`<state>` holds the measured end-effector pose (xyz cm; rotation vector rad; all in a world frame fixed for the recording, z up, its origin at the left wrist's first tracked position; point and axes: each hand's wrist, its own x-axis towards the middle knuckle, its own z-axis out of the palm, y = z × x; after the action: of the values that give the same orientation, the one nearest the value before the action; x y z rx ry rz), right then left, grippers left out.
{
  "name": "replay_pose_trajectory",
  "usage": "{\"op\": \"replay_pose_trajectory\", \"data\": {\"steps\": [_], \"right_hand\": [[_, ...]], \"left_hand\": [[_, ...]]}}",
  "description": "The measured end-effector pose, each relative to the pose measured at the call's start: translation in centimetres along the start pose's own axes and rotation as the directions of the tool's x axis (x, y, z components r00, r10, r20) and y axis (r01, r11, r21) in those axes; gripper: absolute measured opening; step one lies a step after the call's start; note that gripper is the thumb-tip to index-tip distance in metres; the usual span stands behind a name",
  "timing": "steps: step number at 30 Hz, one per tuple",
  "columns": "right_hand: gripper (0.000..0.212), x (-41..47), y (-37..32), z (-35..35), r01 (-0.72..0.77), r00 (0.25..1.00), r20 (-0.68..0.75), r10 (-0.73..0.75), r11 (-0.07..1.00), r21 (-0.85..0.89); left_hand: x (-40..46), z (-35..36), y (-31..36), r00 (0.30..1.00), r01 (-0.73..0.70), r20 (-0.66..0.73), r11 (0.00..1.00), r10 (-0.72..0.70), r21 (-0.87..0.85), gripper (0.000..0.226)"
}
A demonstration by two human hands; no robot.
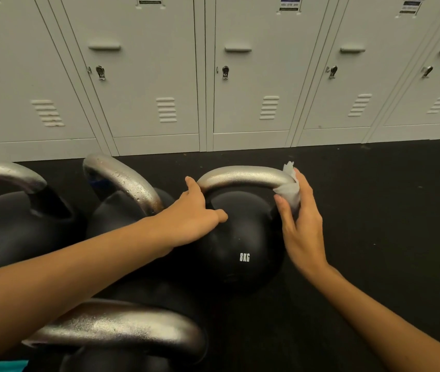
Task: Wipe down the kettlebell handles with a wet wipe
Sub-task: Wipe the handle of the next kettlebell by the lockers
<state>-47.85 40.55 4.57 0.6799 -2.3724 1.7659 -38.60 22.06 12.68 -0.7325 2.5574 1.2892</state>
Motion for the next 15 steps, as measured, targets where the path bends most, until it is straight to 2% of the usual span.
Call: {"op": "replay_pose_trajectory", "data": {"steps": [2,7,10,12,15], "right_hand": [[0.059,0.1,0.3,-0.1,0.008,1.000,0.010,-0.009,1.000,0.030],[0.056,-1.3,2.1,-0.5,-0.154,0.983,0.117,0.143,0.985,0.083],[0.038,-2.1,2.0,-0.5,-0.254,0.961,0.144,0.237,0.960,0.116],[0.049,-1.4,1.3,-0.5,-0.326,0.945,0.118,0.306,0.912,0.250],[0.074,1.0,0.3,-1.4,-0.428,0.904,0.218,0.369,0.797,0.426]], "left_hand": [[0.0,-0.1,0.0,1.000,0.003,0.000,1.000,-0.003,0.006,0.102],[-0.2,-0.5,-0.2,1.000,0.003,0.019,1.000,-0.003,0.018,0.099],[-0.3,-0.4,-0.2,1.000,0.005,0.014,1.000,-0.006,0.016,0.099],[-0.4,-0.4,-0.2,1.000,0.005,0.013,1.000,-0.005,0.012,0.099],[-0.4,-0.2,-0.1,1.000,-0.003,0.006,1.000,0.003,0.006,0.099]]}}
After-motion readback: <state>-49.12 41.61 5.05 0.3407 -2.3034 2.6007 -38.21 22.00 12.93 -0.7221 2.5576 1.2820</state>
